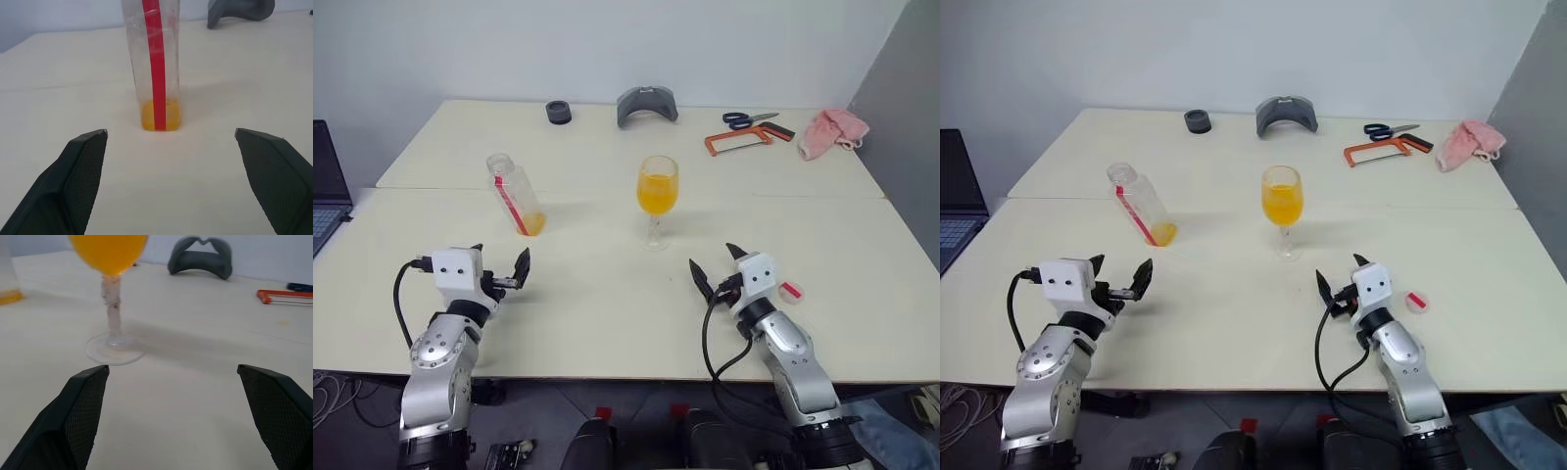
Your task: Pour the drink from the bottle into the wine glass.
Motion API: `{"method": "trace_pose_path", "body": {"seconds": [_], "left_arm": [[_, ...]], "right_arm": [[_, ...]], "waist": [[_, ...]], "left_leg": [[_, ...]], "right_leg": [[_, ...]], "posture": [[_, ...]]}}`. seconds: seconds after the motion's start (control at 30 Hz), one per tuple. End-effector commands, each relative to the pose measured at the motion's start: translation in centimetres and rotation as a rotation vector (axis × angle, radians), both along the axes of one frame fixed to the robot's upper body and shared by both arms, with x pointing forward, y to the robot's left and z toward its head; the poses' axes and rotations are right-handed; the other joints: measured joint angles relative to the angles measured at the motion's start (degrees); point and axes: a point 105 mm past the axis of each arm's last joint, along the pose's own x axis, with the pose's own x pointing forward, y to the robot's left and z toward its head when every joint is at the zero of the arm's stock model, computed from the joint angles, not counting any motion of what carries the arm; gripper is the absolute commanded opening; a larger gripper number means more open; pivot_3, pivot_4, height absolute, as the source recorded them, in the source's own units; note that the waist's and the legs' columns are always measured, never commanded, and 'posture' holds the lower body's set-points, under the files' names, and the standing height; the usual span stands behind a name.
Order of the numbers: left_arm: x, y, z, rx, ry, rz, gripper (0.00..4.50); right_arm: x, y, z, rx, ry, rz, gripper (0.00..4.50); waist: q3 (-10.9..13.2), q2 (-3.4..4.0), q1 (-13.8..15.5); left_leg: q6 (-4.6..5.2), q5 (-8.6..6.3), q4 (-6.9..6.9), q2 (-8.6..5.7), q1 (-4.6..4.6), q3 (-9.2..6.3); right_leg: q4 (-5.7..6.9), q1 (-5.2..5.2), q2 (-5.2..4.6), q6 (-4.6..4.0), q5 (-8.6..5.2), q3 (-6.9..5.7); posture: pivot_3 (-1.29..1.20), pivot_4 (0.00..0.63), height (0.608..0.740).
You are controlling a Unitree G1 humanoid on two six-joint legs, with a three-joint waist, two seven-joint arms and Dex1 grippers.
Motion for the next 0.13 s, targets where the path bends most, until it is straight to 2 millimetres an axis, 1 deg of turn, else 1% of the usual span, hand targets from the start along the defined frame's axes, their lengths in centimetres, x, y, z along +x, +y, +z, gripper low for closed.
{"method": "trace_pose_path", "body": {"seconds": [0.03,0.13], "left_arm": [[-0.32,-0.18,1.86,0.030,-0.074,0.004,4.48],[-0.38,0.08,2.18,0.029,-0.091,0.014,4.48]], "right_arm": [[0.16,0.02,1.12,0.000,-0.069,-0.003,4.50],[0.33,0.09,1.02,-0.002,-0.073,0.002,4.50]], "waist": [[0.0,0.00,0.1],[0.0,0.00,0.2]], "left_leg": [[0.00,0.00,0.00,0.00,0.00,0.01],[0.00,0.00,0.00,-0.02,0.01,0.06]], "right_leg": [[0.00,0.00,0.00,0.00,0.00,0.01],[0.00,0.01,0.01,0.00,0.00,0.01]], "posture": [[0.00,0.150,0.740],[0.00,0.150,0.740]]}}
